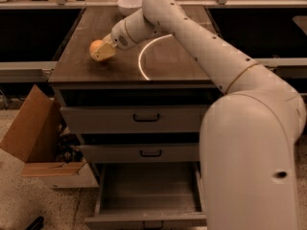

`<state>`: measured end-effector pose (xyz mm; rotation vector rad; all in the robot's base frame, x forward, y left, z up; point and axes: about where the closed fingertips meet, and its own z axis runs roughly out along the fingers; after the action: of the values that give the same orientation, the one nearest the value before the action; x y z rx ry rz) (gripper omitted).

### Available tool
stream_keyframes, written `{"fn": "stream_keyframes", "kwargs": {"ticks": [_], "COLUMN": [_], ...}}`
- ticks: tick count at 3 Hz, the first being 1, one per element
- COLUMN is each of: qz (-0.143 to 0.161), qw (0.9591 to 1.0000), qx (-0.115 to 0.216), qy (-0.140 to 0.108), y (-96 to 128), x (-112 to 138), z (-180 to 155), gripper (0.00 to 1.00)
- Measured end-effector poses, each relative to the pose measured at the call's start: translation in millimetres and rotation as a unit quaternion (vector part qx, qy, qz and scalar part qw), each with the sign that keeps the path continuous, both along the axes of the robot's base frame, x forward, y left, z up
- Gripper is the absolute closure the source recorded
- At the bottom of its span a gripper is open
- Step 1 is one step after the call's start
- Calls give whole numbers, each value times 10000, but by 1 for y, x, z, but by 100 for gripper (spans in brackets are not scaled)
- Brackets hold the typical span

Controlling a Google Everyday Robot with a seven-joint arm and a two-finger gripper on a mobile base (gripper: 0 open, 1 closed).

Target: Place orange into bottom drawer

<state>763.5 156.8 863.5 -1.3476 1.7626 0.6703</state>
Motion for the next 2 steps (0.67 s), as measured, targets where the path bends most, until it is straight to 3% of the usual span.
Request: {"fn": "stream_keyframes", "kwargs": {"ticks": [1,2], "qz": [-55,-364], "qw": [9998,9985], "qx": [151,221], "qy": [-123,-351], "y": [-12,-51], "x": [-10,-35], "z": [13,34], "gripper": [98,100]}}
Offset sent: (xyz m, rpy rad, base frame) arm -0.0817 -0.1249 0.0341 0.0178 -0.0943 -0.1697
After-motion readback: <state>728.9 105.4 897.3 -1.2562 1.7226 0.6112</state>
